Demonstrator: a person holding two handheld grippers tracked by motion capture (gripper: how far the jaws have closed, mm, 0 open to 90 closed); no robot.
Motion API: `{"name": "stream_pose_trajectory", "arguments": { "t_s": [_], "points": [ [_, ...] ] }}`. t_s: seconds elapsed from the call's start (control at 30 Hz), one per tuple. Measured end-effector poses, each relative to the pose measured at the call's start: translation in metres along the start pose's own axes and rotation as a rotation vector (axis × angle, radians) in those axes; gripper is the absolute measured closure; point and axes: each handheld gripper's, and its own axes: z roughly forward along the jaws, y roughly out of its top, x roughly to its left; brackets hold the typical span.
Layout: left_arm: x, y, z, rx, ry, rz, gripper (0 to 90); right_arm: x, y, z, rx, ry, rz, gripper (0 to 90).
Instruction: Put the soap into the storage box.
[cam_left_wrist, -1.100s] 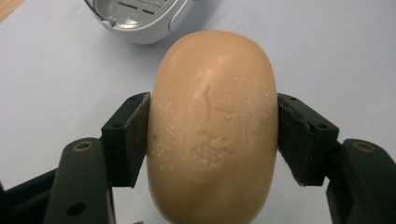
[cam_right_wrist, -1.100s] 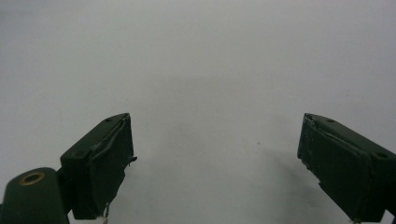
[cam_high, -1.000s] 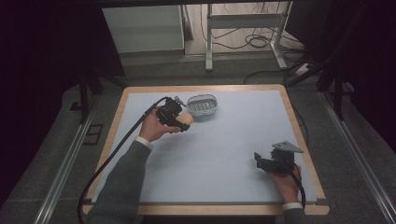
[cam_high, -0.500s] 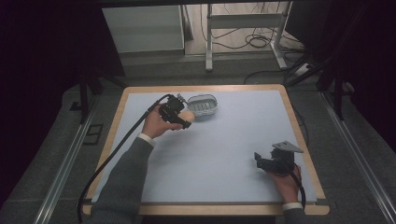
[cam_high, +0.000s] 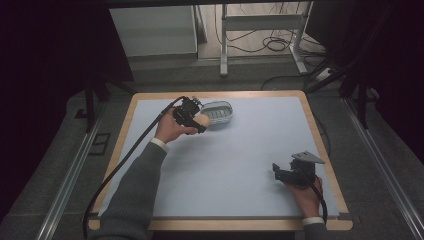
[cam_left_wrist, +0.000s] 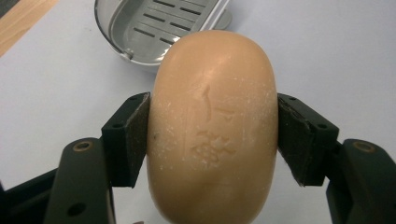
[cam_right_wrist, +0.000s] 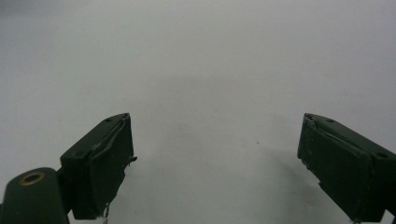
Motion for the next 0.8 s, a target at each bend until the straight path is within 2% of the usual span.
{"name": "stream_pose_trajectory", "arguments": {
  "t_s": [0.17, 0.43, 0.8],
  "points": [
    [0.002, 0.008, 0.004, -0.002, -0.001, -0.007, 32.4, 0.000, 0.000, 0.000, 0.001, -0.001, 0.000, 10.7],
    [0.008, 0.020, 0.011, 0.029, 0.000, 0.014, 32.4, 0.000, 0.000, 0.000, 0.002, 0.000, 0.003, 10.7],
    [0.011, 0.040, 0.023, 0.033, -0.008, 0.032, 32.4, -0.001, 0.000, 0.000, 0.001, 0.004, 0.011, 10.7]
  ]
}}
